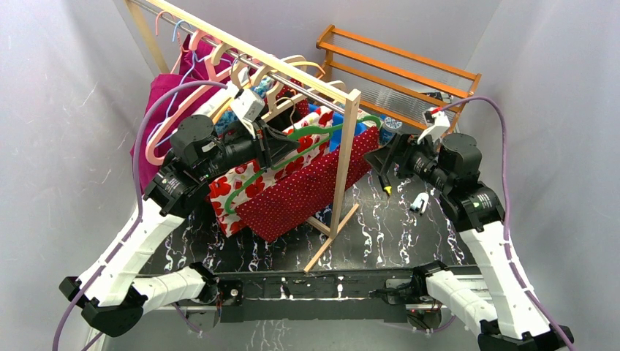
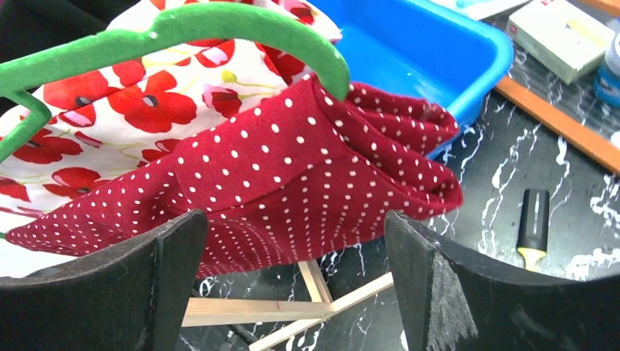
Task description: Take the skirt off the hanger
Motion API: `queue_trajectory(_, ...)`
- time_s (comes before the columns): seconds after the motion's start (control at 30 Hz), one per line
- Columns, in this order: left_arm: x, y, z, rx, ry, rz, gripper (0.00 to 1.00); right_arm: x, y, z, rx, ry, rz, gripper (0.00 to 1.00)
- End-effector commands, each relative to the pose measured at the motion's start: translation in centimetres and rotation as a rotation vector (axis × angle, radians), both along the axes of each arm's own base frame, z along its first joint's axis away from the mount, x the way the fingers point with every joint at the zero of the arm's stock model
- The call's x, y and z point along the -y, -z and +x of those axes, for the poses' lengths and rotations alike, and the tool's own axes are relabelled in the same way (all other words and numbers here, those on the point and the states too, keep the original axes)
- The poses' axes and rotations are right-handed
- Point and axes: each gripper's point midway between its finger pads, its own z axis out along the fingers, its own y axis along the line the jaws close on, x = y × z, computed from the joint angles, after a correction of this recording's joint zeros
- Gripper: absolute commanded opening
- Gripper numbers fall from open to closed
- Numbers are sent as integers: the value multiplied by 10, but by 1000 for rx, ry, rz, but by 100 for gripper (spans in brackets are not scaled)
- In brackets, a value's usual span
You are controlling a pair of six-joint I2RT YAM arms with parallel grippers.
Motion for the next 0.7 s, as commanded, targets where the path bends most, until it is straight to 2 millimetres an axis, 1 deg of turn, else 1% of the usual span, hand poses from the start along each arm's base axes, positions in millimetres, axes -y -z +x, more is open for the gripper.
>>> queue_trajectory(0.0, -3, -38, -8, 77, 7, -94, 0, -12, -42, 10, 240, -103, -29, 98)
queue_trajectory(0.13, -2, -39, -11, 61, 22, -104, 0, -26, -50, 19, 266, -186, -21, 98)
queue_trajectory(0.23, -3, -38, -12, 57, 20, -106, 0, -33, -57, 19, 285, -222, 9, 97)
queue_trajectory(0.33, -6, -39, -11, 54, 2, -115, 0, -41, -56, 14, 270, -275, 39, 89)
queue_trajectory(0.47, -5, -40, -13, 63, 13, -133, 0, -45, -41, 13, 241, -312, 29, 86)
queue_trajectory(0.53, -3, -40, -12, 55, 16, -134, 0, -48, -42, 11, 238, -332, 50, 84)
queue_trajectory(0.6, -3, -40, -13, 50, 16, -149, 0, -53, -44, 6, 237, -362, 94, 77)
queue_trajectory(0.67, -4, -42, -11, 53, 6, -168, 0, -56, -40, 4, 194, -373, 126, 69)
